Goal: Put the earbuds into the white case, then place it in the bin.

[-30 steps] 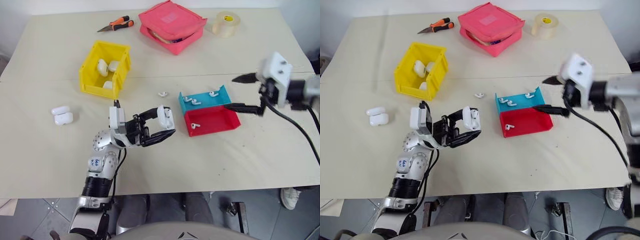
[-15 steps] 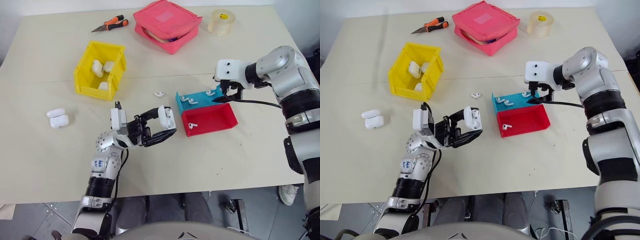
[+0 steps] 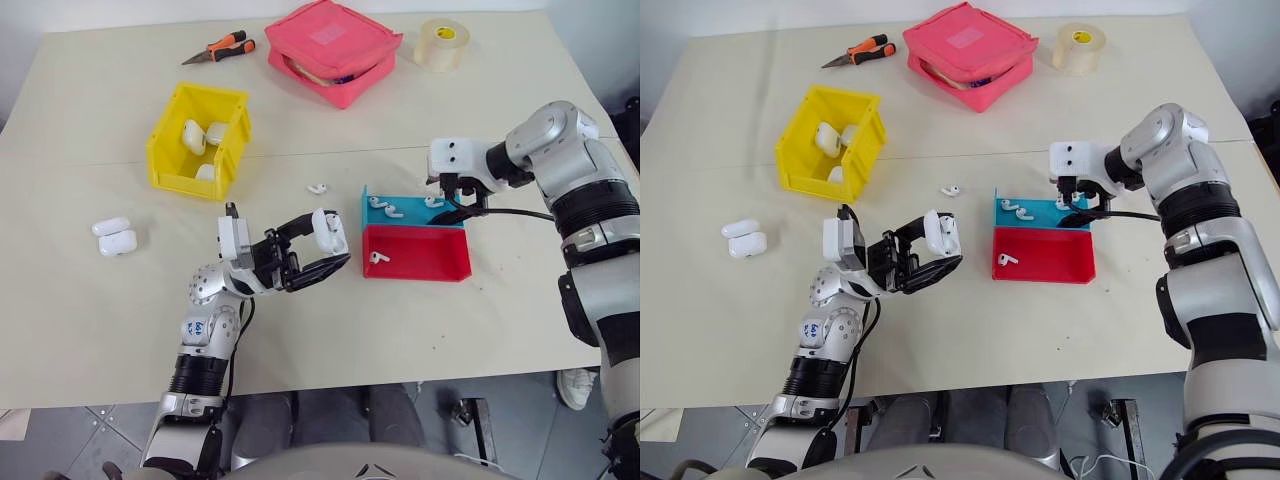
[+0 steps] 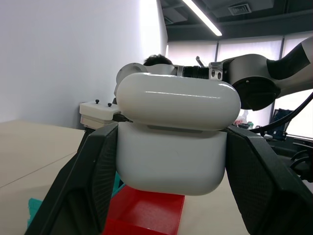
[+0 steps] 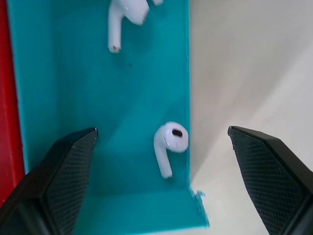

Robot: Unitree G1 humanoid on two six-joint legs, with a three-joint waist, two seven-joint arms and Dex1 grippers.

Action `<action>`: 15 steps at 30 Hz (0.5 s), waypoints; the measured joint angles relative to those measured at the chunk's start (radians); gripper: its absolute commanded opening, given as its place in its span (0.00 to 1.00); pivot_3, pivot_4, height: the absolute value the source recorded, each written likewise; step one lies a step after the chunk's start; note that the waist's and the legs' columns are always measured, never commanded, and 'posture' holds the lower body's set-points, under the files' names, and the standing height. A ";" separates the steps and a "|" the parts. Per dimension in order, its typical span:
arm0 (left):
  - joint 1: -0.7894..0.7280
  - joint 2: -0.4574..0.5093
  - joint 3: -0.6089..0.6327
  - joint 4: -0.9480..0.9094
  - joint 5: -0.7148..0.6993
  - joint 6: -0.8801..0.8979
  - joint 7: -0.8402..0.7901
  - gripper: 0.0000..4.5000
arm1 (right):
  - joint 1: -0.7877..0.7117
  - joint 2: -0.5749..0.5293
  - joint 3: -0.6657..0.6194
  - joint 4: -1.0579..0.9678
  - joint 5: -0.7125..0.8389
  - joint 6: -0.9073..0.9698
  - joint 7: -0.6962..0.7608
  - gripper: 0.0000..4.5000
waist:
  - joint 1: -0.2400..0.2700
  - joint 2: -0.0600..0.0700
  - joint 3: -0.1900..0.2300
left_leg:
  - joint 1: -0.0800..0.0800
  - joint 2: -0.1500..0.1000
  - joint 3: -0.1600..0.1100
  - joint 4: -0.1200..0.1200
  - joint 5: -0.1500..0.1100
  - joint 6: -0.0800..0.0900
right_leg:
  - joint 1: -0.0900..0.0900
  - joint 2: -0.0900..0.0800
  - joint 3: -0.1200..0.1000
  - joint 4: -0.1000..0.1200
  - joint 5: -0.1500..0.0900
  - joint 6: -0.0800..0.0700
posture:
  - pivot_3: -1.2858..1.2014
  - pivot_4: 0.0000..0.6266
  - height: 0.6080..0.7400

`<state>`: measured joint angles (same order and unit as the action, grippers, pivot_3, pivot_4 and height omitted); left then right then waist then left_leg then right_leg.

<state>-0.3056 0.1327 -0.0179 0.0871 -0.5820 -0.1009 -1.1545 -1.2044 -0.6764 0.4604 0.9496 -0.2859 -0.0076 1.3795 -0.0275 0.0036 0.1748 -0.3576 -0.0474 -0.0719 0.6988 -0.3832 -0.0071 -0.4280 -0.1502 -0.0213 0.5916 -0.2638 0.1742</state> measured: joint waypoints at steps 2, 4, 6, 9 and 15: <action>-0.003 -0.002 0.000 0.003 0.000 0.000 0.000 0.64 | -0.002 0.000 0.000 0.001 -0.011 0.017 -0.004 0.99 | 0.000 0.000 0.000 | 0.000 0.000 0.000 0.001 0.000 0.000 | 0.000 0.000 0.000 0.000 0.000 0.000 | 0.52 0.24 1.00; -0.008 -0.006 -0.001 0.004 0.000 0.000 0.000 0.64 | -0.005 0.001 -0.002 0.005 -0.019 0.031 -0.007 0.86 | 0.001 0.000 0.000 | 0.000 0.000 0.000 0.001 0.000 0.000 | 0.000 0.000 0.000 0.001 0.000 0.000 | 0.52 0.24 1.00; -0.015 -0.010 -0.001 0.005 0.000 0.000 0.000 0.64 | -0.006 0.001 -0.003 0.006 -0.028 0.033 -0.005 0.71 | 0.000 0.000 0.000 | 0.000 0.000 0.000 0.001 0.000 0.000 | 0.000 0.000 0.000 0.001 0.000 0.000 | 0.52 0.24 1.00; -0.024 -0.013 -0.001 0.006 0.000 -0.002 -0.001 0.64 | -0.008 0.011 -0.003 0.008 -0.038 0.033 -0.005 0.48 | -0.001 0.000 0.000 | 0.000 0.000 0.000 0.001 0.000 0.000 | 0.000 0.000 0.000 0.001 0.000 0.000 | 0.52 0.24 1.00; -0.024 -0.013 -0.001 0.009 0.000 -0.003 -0.002 0.64 | -0.012 0.025 -0.008 0.010 -0.051 0.030 -0.019 0.42 | -0.002 0.000 0.000 | 0.001 0.000 0.000 0.001 0.000 0.000 | 0.000 0.000 0.000 0.001 0.000 0.000 | 0.52 0.24 1.00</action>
<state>-0.3296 0.1194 -0.0191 0.0961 -0.5819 -0.1037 -1.1560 -1.2164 -0.6518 0.4528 0.9600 -0.3370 0.0226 1.3602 -0.0297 0.0038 0.1746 -0.3570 -0.0472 -0.0717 0.6996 -0.3831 -0.0074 -0.4277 -0.1501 -0.0211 0.5927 -0.2637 0.1741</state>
